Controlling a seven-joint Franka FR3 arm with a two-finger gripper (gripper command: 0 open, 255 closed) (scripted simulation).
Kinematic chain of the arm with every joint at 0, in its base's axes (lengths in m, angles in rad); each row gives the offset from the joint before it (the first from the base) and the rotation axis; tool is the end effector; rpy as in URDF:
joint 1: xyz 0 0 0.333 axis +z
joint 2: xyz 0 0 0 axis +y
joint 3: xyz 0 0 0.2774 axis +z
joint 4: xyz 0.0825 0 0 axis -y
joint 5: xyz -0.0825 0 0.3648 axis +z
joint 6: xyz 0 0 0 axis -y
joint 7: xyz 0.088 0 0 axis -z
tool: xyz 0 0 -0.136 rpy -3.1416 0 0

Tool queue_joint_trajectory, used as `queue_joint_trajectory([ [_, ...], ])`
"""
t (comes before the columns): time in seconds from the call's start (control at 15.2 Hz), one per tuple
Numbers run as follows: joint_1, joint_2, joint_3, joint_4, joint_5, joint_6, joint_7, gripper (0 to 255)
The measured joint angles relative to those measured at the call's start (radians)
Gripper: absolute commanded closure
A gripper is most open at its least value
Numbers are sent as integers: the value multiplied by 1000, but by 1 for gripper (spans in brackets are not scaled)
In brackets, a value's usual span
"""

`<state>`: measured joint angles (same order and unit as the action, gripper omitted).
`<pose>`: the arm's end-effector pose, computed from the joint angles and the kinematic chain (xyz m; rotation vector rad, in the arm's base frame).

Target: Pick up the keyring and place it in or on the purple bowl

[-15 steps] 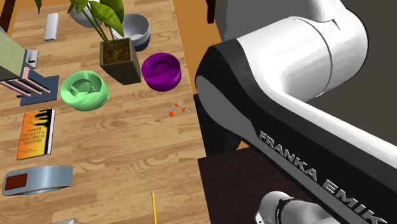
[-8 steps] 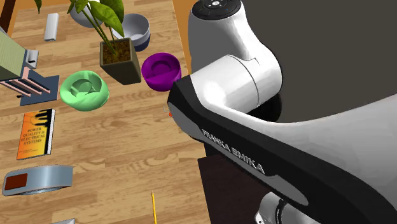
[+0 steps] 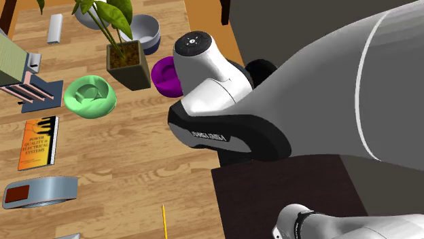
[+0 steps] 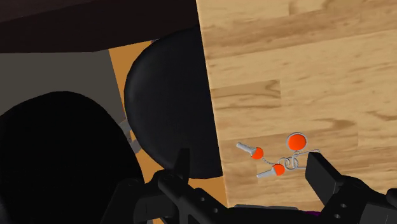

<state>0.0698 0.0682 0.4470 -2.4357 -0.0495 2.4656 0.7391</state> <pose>0.4060 0.2330 0.2240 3.1092 -0.2863 -0.0384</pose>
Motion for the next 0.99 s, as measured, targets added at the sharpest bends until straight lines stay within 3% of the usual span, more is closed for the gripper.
queue_joint_trajectory([
  [0.4, 83, 264, -49, 145, -181, 101, 213, 0],
  [0.66, 152, 417, -104, 259, -254, 138, 305, 0],
  [0.99, 210, 552, -150, 375, -293, 159, 360, 0],
])
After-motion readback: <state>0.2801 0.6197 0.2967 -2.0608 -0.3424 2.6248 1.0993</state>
